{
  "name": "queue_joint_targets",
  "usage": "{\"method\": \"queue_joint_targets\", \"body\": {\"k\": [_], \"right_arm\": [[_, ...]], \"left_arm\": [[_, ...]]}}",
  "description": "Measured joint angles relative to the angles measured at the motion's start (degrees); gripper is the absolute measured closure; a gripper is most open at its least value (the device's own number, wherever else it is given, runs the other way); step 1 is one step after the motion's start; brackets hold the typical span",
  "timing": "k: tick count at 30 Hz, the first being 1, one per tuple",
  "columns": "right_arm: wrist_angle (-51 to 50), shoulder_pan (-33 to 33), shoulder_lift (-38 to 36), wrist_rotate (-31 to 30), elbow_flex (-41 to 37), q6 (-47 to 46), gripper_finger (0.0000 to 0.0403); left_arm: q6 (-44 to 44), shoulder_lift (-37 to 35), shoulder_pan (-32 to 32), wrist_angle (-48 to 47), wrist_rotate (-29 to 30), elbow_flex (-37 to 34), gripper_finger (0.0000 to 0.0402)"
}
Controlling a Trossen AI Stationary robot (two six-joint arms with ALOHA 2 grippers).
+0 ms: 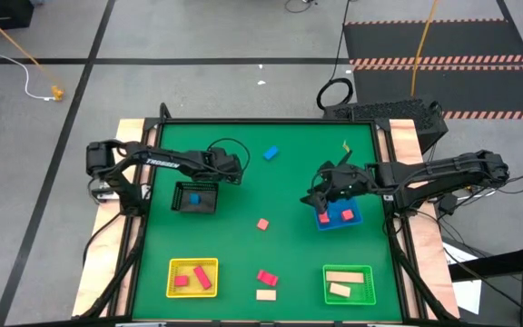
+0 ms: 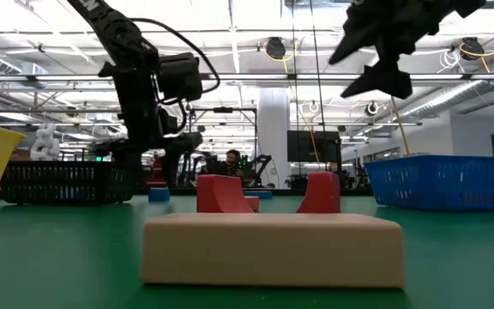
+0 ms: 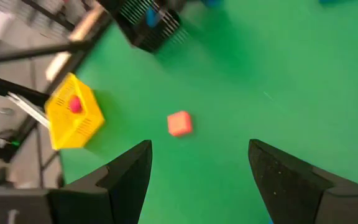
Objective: Sort & place blocks by color
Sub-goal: Put the left blue block into the black bin
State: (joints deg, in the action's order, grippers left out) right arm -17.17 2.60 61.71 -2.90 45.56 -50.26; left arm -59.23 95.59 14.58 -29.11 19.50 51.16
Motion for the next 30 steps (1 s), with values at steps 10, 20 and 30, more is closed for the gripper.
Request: {"method": "queue_joint_targets", "body": {"k": [10,20,30], "right_arm": [[6.2,0.0,0.0,0.0,0.0,0.0,0.0145],[6.2,0.0,0.0,0.0,0.0,0.0,0.0145],[6.2,0.0,0.0,0.0,0.0,0.0,0.0145]], "left_arm": [[3.0,3.4,0.0,2.0,-0.5,0.1,0.0216],[11.6,3.2,-0.1,2.6,-0.8,0.1,0.0267],[20.4,-5.8,-0.5,2.6,-3.4,0.0,0.0267]]}}
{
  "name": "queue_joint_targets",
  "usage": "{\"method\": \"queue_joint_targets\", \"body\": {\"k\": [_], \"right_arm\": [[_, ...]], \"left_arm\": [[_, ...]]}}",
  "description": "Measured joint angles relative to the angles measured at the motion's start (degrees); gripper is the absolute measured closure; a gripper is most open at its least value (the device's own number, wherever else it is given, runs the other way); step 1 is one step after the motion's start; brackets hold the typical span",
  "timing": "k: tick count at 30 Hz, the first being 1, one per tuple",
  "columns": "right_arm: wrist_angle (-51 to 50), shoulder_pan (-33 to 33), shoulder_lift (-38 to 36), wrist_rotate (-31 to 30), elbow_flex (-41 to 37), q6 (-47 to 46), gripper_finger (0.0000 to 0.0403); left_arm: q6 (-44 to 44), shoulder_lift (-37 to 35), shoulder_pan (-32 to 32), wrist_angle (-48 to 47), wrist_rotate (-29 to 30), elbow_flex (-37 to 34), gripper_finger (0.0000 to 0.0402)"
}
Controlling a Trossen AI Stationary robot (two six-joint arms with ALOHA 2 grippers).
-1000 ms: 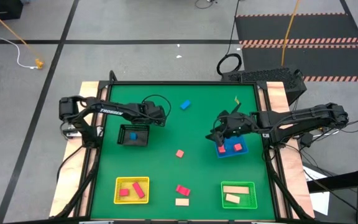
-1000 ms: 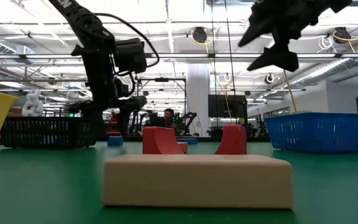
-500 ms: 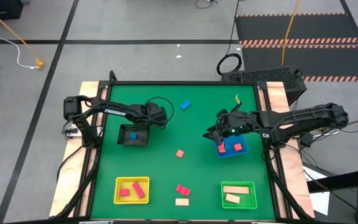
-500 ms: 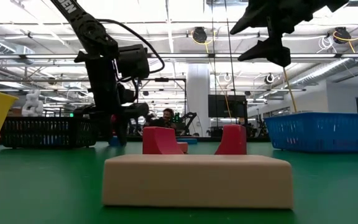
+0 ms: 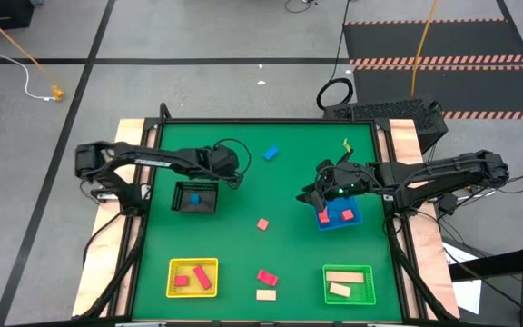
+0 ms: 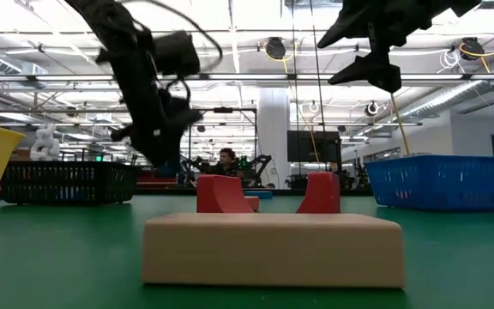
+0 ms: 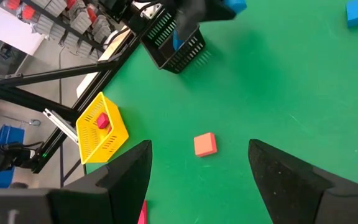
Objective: Sort & place blocks by color
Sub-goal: Put the left blue block into the black bin
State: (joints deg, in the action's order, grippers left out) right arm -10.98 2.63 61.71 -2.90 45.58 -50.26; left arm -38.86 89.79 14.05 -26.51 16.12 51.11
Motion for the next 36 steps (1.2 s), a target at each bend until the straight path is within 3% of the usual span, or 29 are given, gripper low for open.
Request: {"method": "queue_joint_targets", "body": {"k": [7,13,19,31,36], "right_arm": [[0.0,0.0,0.0,0.0,0.0,0.0,0.0145],[0.0,0.0,0.0,0.0,0.0,0.0,0.0145],[0.0,0.0,0.0,0.0,0.0,0.0,0.0145],[0.0,0.0,0.0,0.0,0.0,0.0,0.0145],[0.0,0.0,0.0,0.0,-0.1,0.0,0.0145]], "left_arm": [[0.4,-11.5,-5.8,-3.5,-3.2,0.0,0.0267],[-7.6,-16.8,-14.0,-15.2,1.0,0.1,0.0267],[-18.0,-17.3,-19.7,-26.6,2.3,0.1,0.0267],[-22.7,-15.9,-21.3,-29.2,2.2,-2.4,0.0265],[-24.2,-15.9,-21.3,-25.8,1.9,-4.8,0.0206]]}}
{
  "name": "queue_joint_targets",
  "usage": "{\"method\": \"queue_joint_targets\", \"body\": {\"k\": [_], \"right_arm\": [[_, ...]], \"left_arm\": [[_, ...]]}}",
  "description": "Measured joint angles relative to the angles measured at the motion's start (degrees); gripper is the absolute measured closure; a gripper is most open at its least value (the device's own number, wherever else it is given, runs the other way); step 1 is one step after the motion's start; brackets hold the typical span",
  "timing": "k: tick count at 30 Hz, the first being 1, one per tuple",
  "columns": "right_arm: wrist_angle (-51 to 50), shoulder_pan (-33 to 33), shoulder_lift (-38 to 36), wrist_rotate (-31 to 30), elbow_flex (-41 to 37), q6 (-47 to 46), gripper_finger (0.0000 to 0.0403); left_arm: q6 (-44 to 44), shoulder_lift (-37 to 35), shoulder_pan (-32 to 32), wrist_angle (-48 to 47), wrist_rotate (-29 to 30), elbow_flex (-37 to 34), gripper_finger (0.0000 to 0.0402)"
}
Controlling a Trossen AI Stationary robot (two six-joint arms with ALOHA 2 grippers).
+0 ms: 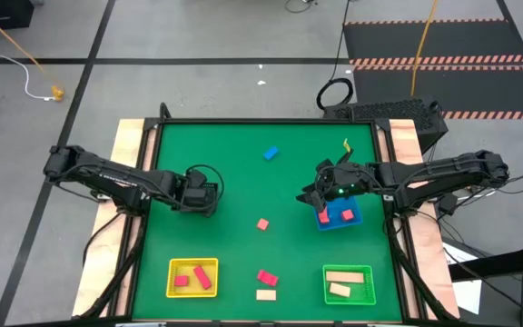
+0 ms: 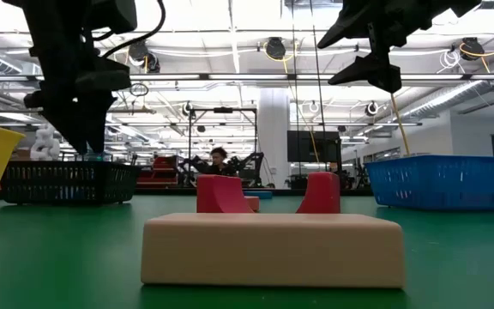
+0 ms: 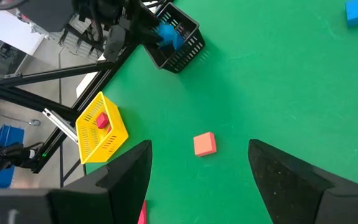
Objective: Sort & place blocks by color
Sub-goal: Put the left blue block into the black bin, then put the orange block into the blue bin
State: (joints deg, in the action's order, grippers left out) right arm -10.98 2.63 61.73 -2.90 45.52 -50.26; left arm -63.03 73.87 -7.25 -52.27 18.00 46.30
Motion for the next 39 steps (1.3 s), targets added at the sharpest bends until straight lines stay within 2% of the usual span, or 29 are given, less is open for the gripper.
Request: {"method": "queue_joint_targets", "body": {"k": [3,9,16,22,29,35,39], "right_arm": [[0.0,0.0,0.0,0.0,0.0,0.0,0.0145],[0.0,0.0,0.0,0.0,0.0,0.0,0.0145],[0.0,0.0,0.0,0.0,0.0,0.0,0.0145],[0.0,0.0,0.0,0.0,0.0,0.0,0.0145],[0.0,0.0,0.0,0.0,0.0,0.0,0.0145],[0.0,0.0,0.0,0.0,0.0,0.0,0.0145],[0.0,0.0,0.0,0.0,0.0,0.0,0.0145]], "left_arm": [[-0.2,0.0,0.0,0.2,0.1,-0.1,0.0188],[0.5,-0.5,0.0,1.7,2.8,-0.1,0.0181],[7.1,-0.5,0.9,10.2,5.9,-0.1,0.018],[16.6,-0.5,2.6,21.2,5.8,-0.1,0.0179],[28.6,0.5,2.1,34.7,0.0,0.0,0.0179],[40.7,5.4,-0.1,44.8,-0.2,0.0,0.0179],[47.8,10.2,-2.1,50.5,-2.9,0.0,0.0178]]}}
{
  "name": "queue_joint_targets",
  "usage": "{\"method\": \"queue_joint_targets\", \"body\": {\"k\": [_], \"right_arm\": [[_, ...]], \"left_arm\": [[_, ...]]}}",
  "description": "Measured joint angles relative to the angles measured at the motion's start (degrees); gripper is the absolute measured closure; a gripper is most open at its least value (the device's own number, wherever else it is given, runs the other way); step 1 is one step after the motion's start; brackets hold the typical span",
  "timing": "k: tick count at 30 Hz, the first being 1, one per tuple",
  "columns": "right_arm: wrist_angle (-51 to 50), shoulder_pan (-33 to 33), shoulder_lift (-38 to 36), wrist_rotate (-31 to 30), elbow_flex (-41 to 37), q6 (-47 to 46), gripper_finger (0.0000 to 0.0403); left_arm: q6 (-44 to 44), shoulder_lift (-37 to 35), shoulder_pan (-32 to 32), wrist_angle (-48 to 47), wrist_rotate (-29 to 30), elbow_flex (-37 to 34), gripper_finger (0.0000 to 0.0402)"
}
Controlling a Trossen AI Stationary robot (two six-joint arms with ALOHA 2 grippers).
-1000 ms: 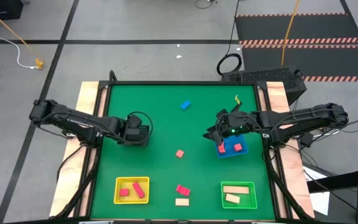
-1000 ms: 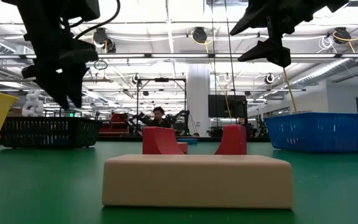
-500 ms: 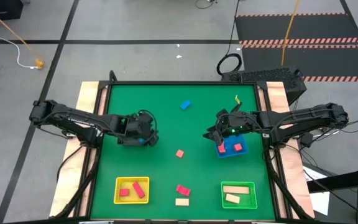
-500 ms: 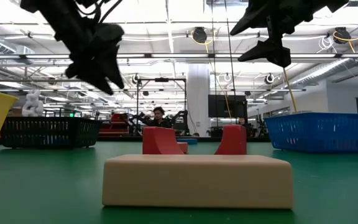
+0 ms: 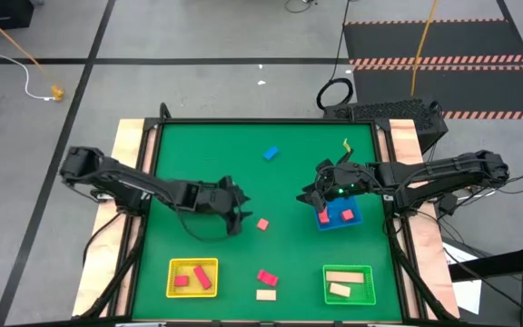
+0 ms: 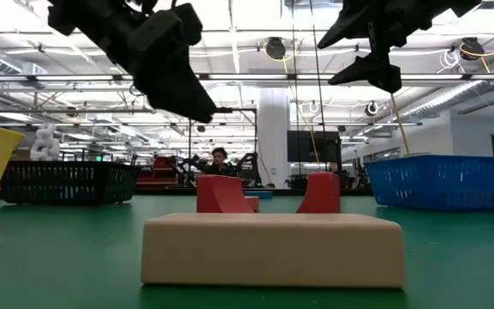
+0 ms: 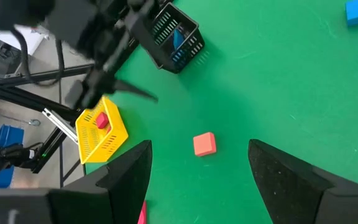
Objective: Sort & place blocks by color
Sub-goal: Put the orange block into the blue bin
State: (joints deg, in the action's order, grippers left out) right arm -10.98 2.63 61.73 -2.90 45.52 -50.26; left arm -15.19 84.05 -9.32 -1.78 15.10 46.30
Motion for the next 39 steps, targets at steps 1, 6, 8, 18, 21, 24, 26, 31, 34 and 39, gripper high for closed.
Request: {"method": "queue_joint_targets", "body": {"k": [1,6,8,18,21,24,26,31,34,39], "right_arm": [[0.0,0.0,0.0,0.0,0.0,0.0,0.0145],[0.0,0.0,0.0,0.0,0.0,0.0,0.0144],[0.0,0.0,0.0,0.0,0.0,0.0,0.0145],[0.0,0.0,0.0,0.0,0.0,0.0,0.0145],[0.0,0.0,0.0,0.0,0.0,0.0,0.0145],[0.0,0.0,0.0,0.0,0.0,0.0,0.0145],[0.0,0.0,0.0,0.0,0.0,0.0,0.0145],[0.0,0.0,0.0,0.0,0.0,0.0,0.0145],[0.0,0.0,0.0,0.0,0.0,0.0,0.0145],[0.0,0.0,0.0,0.0,0.0,0.0,0.0145]], "left_arm": [[1.6,1.3,-0.4,1.4,-0.6,0.0,0.0178],[8.5,8.4,-2.4,10.3,-2.7,0.0,0.0174],[11.6,11.4,-3.1,13.9,-2.9,0.0,0.0163],[15.1,18.9,-2.7,22.1,-3.6,0.0,0.009],[15.1,20.1,-1.8,22.4,-3.6,0.0,0.0088],[16.6,21.7,-1.2,22.1,-3.9,0.0,0.0094],[17.4,21.9,-1.0,21.8,-4.9,0.0,0.0101],[19.2,21.9,-0.5,20.0,-6.2,0.0,0.012],[21.4,21.9,-0.2,18.8,-7.9,0.0,0.0132],[23.5,21.8,0.7,17.7,-11.4,0.0,0.0151]]}}
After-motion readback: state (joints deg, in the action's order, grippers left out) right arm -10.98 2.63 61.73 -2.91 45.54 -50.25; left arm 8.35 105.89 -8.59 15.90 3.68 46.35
